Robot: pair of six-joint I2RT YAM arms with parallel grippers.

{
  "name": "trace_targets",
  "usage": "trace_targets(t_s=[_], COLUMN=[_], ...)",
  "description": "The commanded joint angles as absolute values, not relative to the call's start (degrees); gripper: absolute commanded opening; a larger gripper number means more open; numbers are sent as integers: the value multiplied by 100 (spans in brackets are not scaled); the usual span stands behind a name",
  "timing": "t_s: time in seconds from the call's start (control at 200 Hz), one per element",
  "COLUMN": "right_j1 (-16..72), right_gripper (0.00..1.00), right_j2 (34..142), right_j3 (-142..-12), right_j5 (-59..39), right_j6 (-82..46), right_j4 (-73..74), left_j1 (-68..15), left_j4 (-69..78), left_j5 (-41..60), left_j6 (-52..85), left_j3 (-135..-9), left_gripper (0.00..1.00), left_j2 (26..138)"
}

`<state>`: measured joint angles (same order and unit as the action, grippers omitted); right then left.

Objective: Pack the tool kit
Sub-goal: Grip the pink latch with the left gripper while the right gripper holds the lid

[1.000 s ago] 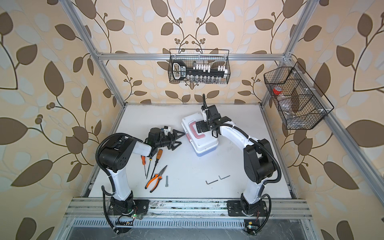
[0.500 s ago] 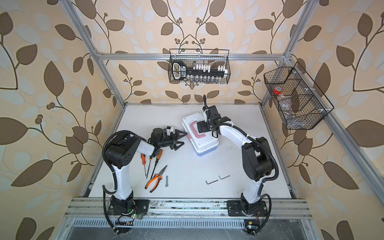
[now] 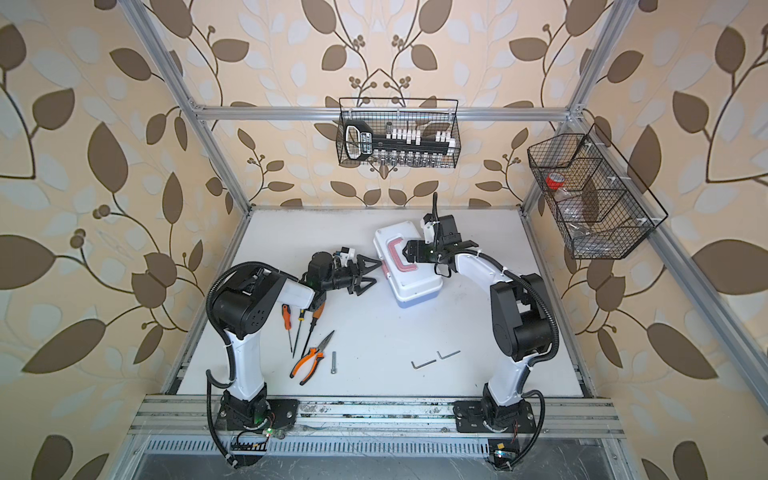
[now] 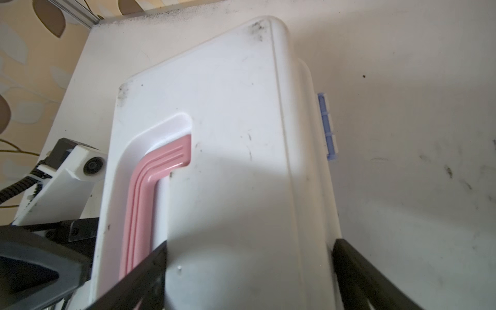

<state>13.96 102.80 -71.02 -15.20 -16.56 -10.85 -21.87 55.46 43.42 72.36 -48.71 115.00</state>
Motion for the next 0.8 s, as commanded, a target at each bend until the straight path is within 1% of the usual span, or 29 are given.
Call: trace_targets(t_s=[0.0, 0.255, 0.345, 0.51, 0.57, 0.665, 0.795], right_j1=[1160, 971, 958, 939, 923, 861, 792], right_gripper=[90, 87, 86, 85, 85, 85, 85], right_j2=[10248, 10317, 10377, 10419, 10432, 10437, 10475], right_j3=[-6806, -6697, -6688, -6680, -6684, -6688, -6687], right_j5=[-2004, -2502, -2629, -2679, -2720, -2857, -3016], right_j6=[-1947, -2161, -2201, -2219, -2230, -2282, -2350], right_j4=[-1107, -864, -818, -785, -775, -727, -655], left_j1=[-2285, -2320, -2329, -2352, -2369, -2407, -2461], left_j4=[5695, 5614, 5588, 5551, 5554, 5563, 5645], left_j5=[4399, 4289, 4259, 4175, 4142, 4082, 3995], left_j6=[7146, 7110, 7110, 7128, 7128, 7086, 7059], left_j3=[-5152, -5285, -5390, -5626, -5709, -5813, -5860], left_gripper=[95, 94, 90, 85, 82, 79, 78], left_j2=[11425, 11485, 11520, 11575, 11592, 11648, 11739])
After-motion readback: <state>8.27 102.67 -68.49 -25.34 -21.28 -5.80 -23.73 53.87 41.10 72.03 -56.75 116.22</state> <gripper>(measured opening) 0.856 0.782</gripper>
